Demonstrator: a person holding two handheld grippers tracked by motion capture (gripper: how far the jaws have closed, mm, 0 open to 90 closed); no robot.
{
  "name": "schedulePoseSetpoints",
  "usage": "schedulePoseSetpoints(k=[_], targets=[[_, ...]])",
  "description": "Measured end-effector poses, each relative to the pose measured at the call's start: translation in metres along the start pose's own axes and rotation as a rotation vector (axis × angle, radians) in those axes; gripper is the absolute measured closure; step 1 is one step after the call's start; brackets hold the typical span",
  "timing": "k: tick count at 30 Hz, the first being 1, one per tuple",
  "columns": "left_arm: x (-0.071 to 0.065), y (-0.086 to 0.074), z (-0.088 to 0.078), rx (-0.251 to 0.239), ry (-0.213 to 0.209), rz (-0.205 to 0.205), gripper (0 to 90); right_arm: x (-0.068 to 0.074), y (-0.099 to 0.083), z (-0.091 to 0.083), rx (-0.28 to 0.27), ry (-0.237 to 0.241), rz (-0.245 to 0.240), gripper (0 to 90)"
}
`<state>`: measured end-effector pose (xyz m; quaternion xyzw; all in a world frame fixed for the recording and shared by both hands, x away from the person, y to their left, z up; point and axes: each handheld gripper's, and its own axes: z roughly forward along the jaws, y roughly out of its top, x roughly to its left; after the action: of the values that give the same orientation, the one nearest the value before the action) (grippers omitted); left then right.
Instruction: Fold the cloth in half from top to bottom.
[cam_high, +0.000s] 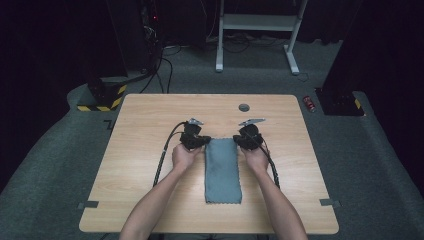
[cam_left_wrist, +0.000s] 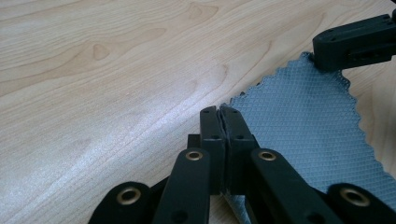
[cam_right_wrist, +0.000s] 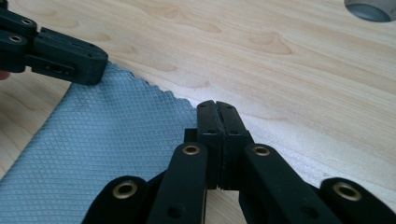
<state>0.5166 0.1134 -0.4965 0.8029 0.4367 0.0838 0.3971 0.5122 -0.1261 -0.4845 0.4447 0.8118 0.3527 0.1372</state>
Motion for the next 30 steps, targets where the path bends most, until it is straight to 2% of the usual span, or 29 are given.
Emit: schedulePoseSetpoints(k=[3,5,9,11,13,15,18,20,21,24,28,30], targets=[[-0.002,0.006,-0.003,0.000,0.002,0.018,88.9,-0.001,0.001,-0.004,-0.015,0.007,0.009,89.3],[-0.003,0.009,-0.005,-0.017,0.002,0.016,88.9,-0.002,0.002,-0.006,-0.018,0.007,0.015,89.3],[-0.002,0.014,-0.004,-0.005,0.009,0.024,88.9,-0.004,0.003,-0.010,-0.037,0.021,0.033,89.3],[-0.001,0.017,-0.005,-0.013,0.009,0.019,88.9,-0.003,0.007,-0.010,-0.022,0.013,0.020,89.3],[0.000,0.021,-0.008,-0.028,0.017,0.023,88.9,-0.003,0.012,-0.014,-0.037,0.009,0.013,89.3],[0.000,0.024,-0.011,-0.044,0.011,0.007,88.9,-0.004,0.015,-0.016,-0.047,0.010,0.020,89.4],[0.000,0.028,-0.014,-0.044,0.018,0.019,88.9,-0.004,0.019,-0.015,-0.034,0.003,0.010,89.4],[0.000,0.033,-0.017,-0.052,0.028,0.027,88.9,-0.003,0.026,-0.019,-0.058,-0.007,0.006,89.4],[0.002,0.040,-0.020,-0.068,0.022,0.012,88.8,-0.004,0.028,-0.020,-0.066,-0.007,0.012,89.4],[0.003,0.048,-0.024,-0.086,0.024,0.006,88.8,-0.006,0.035,-0.022,-0.064,-0.013,0.006,89.4],[0.004,0.048,-0.026,-0.085,0.020,0.005,88.7,-0.006,0.038,-0.027,-0.092,-0.011,0.014,89.4],[0.003,0.045,-0.024,-0.077,0.022,0.023,88.7,-0.005,0.035,-0.025,-0.079,-0.004,0.006,89.4]])
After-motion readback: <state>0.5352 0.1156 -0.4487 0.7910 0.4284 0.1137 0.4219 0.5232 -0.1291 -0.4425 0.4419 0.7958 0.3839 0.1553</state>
